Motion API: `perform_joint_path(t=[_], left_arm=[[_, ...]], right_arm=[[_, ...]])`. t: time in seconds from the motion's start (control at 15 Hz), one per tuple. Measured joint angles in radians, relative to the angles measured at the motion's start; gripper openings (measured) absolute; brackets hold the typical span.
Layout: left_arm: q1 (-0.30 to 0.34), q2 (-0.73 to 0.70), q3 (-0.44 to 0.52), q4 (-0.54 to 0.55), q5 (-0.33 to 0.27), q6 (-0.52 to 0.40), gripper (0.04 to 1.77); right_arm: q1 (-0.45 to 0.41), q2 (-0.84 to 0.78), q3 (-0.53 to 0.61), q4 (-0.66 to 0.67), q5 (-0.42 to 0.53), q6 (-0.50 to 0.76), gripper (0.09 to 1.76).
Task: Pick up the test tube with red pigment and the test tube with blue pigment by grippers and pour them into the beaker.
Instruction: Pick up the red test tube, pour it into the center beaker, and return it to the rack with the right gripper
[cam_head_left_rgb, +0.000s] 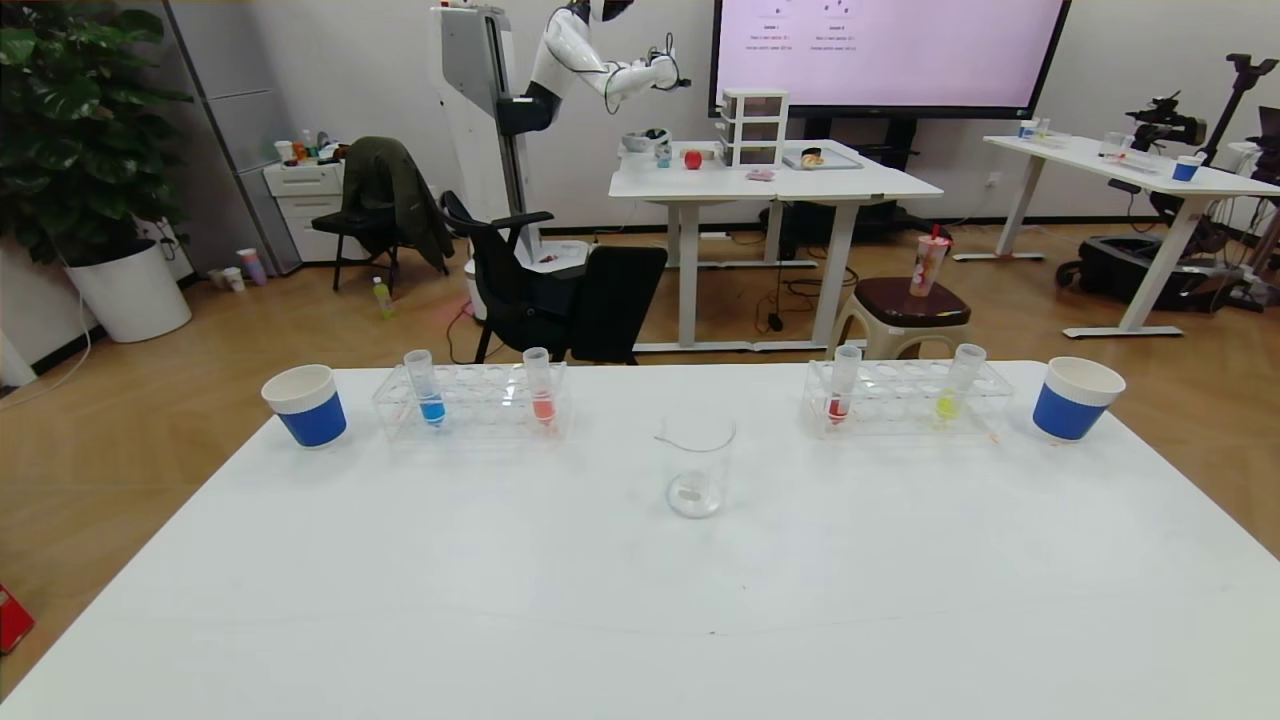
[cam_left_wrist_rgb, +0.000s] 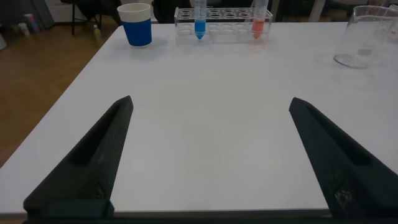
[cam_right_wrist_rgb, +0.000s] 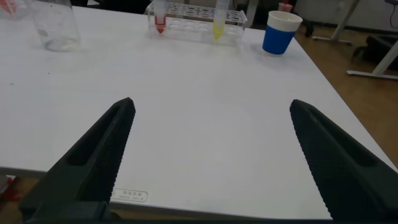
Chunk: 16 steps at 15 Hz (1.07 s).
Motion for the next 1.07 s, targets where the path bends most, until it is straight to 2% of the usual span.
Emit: perform_joint_path(t=[0.87, 1.07], left_arm=[[0.0, 0.0, 0.0, 0.0, 0.0, 0.0, 1.75], [0.0, 0.0, 0.0, 0.0, 0.0, 0.0, 1.75]], right_arm=[[-0.001, 0.0, 0.0, -0.001, -0.001, 0.002, 1.74], [-0.004, 0.0, -0.017, -0.039, -0.003, 0.002, 1.74]])
